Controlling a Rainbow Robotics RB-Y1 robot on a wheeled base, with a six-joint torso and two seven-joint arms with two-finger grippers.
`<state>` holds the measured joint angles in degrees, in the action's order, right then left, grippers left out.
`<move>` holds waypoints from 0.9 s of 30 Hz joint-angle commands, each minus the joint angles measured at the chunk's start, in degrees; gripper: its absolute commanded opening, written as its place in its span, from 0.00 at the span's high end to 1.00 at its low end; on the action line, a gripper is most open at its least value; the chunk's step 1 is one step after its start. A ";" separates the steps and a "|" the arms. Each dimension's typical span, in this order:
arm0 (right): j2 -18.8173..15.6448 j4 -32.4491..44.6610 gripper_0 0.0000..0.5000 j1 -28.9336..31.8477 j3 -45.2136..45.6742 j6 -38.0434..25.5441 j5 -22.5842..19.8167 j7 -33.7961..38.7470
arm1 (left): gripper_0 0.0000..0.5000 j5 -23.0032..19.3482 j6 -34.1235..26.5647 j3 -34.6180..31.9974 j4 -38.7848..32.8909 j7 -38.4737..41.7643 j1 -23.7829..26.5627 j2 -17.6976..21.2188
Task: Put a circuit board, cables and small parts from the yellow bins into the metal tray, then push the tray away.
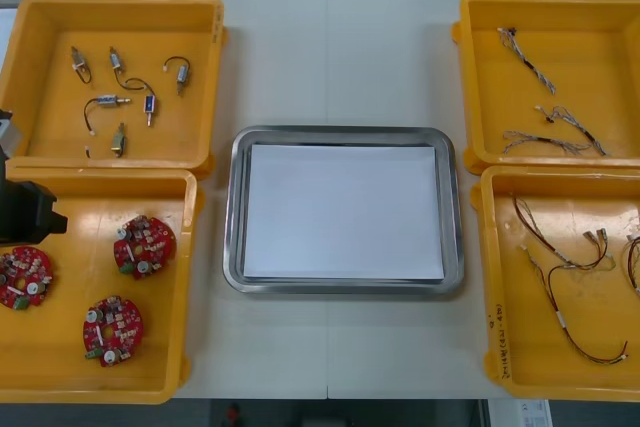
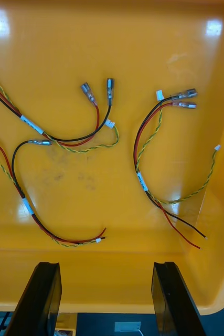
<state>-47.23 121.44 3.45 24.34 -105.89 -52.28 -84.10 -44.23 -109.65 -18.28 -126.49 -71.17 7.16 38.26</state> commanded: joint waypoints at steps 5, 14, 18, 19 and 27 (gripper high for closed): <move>-4.72 1.61 0.00 8.15 1.50 11.06 -1.51 -4.32 | 0.00 -1.21 5.41 0.18 1.16 -13.38 -4.61 3.14; -7.44 -1.38 0.00 14.30 -3.42 26.35 -1.16 -7.04 | 0.00 -1.83 13.32 0.18 1.16 -12.76 -11.12 5.16; -8.93 -4.54 0.00 15.53 -6.76 32.50 -1.42 -7.92 | 0.00 -2.18 15.25 0.00 1.16 -12.06 -13.58 5.77; -9.20 -5.51 0.00 15.45 -7.64 33.38 -1.51 -8.10 | 0.00 -2.18 15.95 -0.17 1.16 -11.80 -14.28 5.77; -9.90 -9.46 0.00 15.09 -11.95 36.11 -1.95 -9.77 | 0.00 -2.44 18.06 -0.26 1.16 -5.91 -17.44 5.77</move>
<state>-54.67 112.65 17.65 14.14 -70.48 -53.59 -92.06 -46.05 -92.51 -18.28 -125.07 -84.20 -7.98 41.75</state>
